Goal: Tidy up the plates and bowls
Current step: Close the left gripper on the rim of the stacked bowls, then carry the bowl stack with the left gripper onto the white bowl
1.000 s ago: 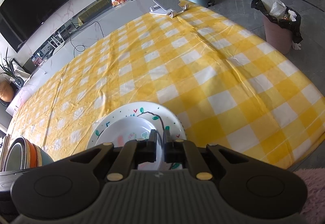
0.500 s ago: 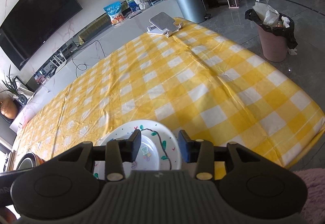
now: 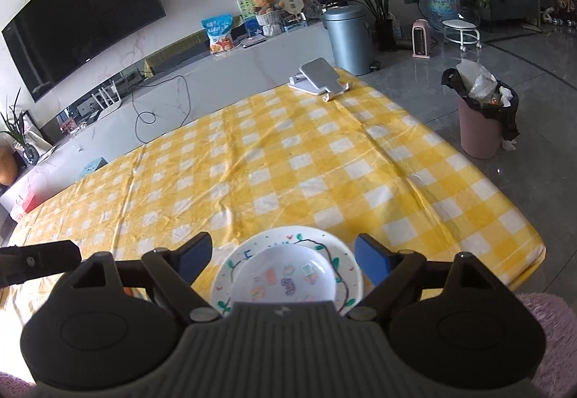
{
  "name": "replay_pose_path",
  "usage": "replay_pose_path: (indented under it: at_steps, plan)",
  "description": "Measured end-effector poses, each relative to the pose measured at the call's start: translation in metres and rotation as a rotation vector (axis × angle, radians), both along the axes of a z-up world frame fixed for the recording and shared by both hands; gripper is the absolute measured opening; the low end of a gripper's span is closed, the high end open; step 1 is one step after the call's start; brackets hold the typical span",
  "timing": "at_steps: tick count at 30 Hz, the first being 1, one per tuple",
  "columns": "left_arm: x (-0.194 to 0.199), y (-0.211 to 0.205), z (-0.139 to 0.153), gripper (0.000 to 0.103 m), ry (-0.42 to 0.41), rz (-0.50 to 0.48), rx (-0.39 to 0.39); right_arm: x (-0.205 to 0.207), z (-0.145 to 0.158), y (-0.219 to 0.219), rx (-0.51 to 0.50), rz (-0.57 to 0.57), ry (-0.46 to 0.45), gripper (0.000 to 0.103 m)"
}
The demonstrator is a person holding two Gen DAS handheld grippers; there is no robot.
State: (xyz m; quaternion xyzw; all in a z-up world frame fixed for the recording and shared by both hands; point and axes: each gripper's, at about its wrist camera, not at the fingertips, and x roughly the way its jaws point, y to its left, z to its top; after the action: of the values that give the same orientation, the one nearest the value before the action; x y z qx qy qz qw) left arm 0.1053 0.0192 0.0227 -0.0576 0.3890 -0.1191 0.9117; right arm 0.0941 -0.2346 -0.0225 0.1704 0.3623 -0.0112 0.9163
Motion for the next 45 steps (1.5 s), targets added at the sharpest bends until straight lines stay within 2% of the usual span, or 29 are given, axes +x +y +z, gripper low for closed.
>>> replay_pose_path:
  at_steps: [3,8,13,15,18,23,27,31,38,45]
  plan:
    - [-0.002,0.026,0.002,0.075,-0.01,0.057,-0.029,-0.002,0.009,0.018,0.025,0.025,-0.003,0.085]
    - [-0.003,0.064,-0.004,0.076,-0.002,0.152,-0.074,-0.006,0.018,0.051,0.005,0.091,-0.017,0.084]
    - [-0.001,0.086,-0.024,0.076,0.033,0.19,-0.058,0.001,0.013,0.079,0.054,0.16,0.068,0.084]
    - [-0.003,0.097,-0.033,0.076,0.06,0.198,-0.101,0.004,0.008,0.089,0.063,0.176,0.115,0.083]
    - [-0.007,0.111,-0.047,0.076,0.108,0.177,-0.204,0.008,-0.001,0.103,0.052,0.188,0.162,0.081]
    - [-0.004,0.115,-0.064,0.076,0.145,0.174,-0.251,0.012,-0.014,0.115,0.047,0.194,0.231,0.073]
    - [0.001,0.124,-0.082,0.077,0.204,0.177,-0.346,0.019,-0.026,0.112,0.106,0.171,0.272,0.072]
    - [0.004,0.128,-0.091,0.076,0.233,0.174,-0.396,0.025,-0.035,0.113,0.151,0.159,0.303,0.069]
    - [0.009,0.132,-0.1,0.075,0.263,0.195,-0.414,0.032,-0.052,0.118,0.225,0.172,0.342,0.059]
    - [0.015,0.124,-0.103,0.07,0.283,0.175,-0.405,0.037,-0.067,0.111,0.334,0.184,0.373,0.059]
